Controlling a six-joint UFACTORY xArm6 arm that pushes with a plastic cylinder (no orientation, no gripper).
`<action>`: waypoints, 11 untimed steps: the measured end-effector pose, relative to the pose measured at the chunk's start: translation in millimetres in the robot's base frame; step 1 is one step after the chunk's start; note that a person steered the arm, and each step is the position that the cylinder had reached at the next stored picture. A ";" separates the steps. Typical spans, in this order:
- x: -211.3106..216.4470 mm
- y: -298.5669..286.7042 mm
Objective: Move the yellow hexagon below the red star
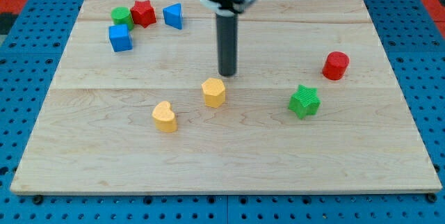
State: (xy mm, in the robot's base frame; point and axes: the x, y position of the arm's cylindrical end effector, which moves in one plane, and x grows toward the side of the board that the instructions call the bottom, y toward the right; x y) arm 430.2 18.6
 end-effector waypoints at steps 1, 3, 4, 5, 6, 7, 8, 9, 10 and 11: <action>23.2 14.4; 43.4 -99.5; 16.5 -134.9; -2.5 -157.8; 15.2 -182.4; -21.2 -194.2; -40.3 -197.2; -25.6 -179.0; -16.2 -174.8; -53.1 -161.3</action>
State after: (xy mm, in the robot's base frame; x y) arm 377.1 -142.7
